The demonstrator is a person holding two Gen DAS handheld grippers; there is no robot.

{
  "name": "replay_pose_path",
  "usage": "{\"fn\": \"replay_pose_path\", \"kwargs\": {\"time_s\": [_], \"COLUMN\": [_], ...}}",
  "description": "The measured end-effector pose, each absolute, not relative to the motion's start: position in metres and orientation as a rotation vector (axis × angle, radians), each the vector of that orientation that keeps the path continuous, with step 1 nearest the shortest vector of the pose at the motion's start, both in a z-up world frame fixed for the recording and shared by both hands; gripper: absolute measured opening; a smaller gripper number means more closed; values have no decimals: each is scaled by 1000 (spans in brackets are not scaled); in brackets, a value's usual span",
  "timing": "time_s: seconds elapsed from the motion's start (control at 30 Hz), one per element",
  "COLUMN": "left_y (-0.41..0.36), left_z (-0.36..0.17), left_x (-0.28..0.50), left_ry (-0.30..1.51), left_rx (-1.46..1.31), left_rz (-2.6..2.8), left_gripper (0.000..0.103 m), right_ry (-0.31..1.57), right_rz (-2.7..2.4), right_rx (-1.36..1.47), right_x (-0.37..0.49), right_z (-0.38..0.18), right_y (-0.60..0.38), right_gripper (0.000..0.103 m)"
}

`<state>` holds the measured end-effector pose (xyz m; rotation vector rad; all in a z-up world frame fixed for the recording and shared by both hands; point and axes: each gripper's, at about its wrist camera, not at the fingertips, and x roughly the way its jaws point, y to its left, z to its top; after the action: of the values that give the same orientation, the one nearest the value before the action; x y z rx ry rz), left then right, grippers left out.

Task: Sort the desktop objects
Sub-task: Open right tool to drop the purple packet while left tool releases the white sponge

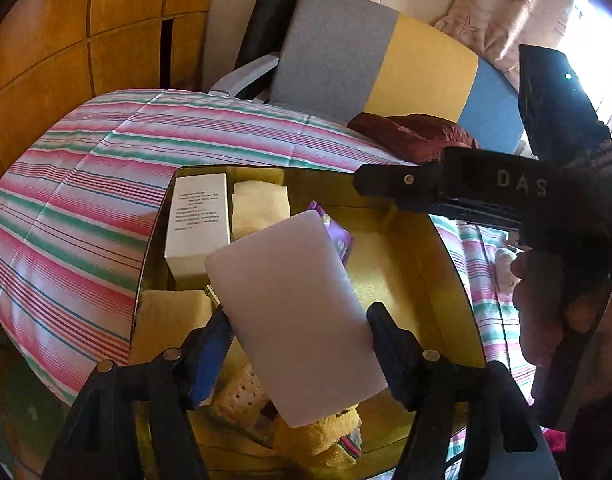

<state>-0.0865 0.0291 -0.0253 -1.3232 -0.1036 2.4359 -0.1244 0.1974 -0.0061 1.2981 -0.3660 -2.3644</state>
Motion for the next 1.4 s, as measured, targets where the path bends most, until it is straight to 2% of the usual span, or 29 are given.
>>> {"fn": "replay_pose_path", "kwargs": {"time_s": [0.2, 0.4, 0.67, 0.87, 0.97, 1.17, 1.4], "left_y": [27, 26, 28, 23, 23, 39, 68], "left_z": [-29, -22, -4, 7, 12, 18, 16], "left_x": [-82, -70, -71, -62, -53, -42, -32], "left_ry": [-74, -61, -184, -101, -91, -64, 34], "left_rx": [-1337, -1261, -1187, -1191, -1173, -1146, -1138], "left_rz": [2459, 2455, 2441, 2570, 2609, 2604, 2546], "left_gripper": [73, 84, 84, 82, 76, 76, 76], "right_ry": [-401, -408, -410, -383, -364, -278, -313], "right_rz": [-2400, -2458, -2534, -2603, -2631, -2710, -2761], "right_rx": [1299, 1308, 1270, 1262, 1275, 1299, 1338], "right_x": [-103, -72, -38, -14, -4, 13, 26], "right_z": [-10, -16, -9, -8, -12, -15, -19], "right_y": [215, 232, 248, 265, 270, 282, 308], "right_gripper": [61, 68, 70, 77, 80, 84, 86]}}
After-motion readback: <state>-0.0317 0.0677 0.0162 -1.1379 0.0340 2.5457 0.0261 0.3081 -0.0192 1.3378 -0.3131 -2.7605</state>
